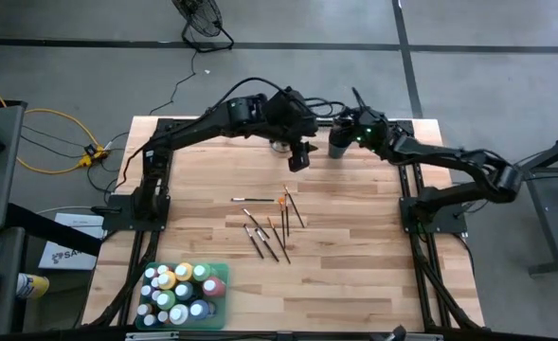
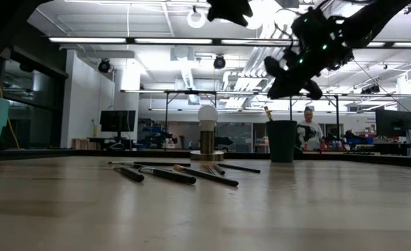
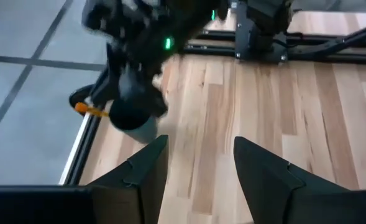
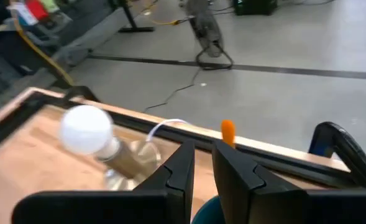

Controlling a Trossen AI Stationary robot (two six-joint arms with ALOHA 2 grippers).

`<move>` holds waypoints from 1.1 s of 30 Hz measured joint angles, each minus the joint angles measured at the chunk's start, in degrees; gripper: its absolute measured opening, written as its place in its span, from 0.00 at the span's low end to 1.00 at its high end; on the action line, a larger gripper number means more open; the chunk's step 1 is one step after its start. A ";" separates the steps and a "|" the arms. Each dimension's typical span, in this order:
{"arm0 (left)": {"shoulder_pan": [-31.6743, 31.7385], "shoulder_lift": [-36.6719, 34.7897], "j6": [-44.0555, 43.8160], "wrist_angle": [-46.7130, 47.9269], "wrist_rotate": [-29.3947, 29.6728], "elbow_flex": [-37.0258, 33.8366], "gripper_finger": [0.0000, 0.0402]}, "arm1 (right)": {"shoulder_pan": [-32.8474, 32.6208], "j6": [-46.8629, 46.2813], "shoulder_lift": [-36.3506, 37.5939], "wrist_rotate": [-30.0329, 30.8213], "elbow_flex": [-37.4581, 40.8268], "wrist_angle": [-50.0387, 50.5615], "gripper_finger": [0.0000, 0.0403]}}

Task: Pick & Place Paint Supplies
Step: Put the silver paint brush into the black cup

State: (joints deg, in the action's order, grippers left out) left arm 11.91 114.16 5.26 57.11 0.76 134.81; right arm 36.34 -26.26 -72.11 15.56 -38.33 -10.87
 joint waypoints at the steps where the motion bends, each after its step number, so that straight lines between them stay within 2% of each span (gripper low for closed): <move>1: -0.70 -0.35 -0.26 0.88 1.18 0.01 0.44 | 0.00 -0.29 1.52 -0.88 0.00 1.32 0.13; 9: -7.44 -0.60 -2.74 -0.61 8.49 0.01 0.44 | 0.02 -0.48 16.06 -7.01 -0.04 13.87 0.17; 12: -9.11 -0.67 -3.24 -2.22 9.03 -1.49 0.44 | 0.02 -0.46 21.07 -9.87 -0.04 16.67 0.19; 19: -12.19 -0.56 -6.48 -16.04 6.89 -12.99 0.44 | 0.02 -0.44 28.12 -17.97 -0.04 17.78 0.20; 22: -12.94 -1.01 -8.56 -17.46 6.83 -17.23 0.44 | 0.02 -0.44 30.13 -20.63 -0.04 19.28 0.20; 28: -13.66 -4.37 -11.59 -22.58 7.58 -24.74 0.44 | 0.02 0.99 32.22 -23.46 -0.04 24.02 0.20; 33: -13.80 -9.70 -14.69 -30.41 8.69 -35.95 0.44 | 0.02 1.23 32.65 -24.70 -0.04 24.48 0.20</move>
State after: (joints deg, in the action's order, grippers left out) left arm -1.89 104.46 -9.43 26.70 9.45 98.86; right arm 36.36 -25.04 -39.46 -9.15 -38.37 13.61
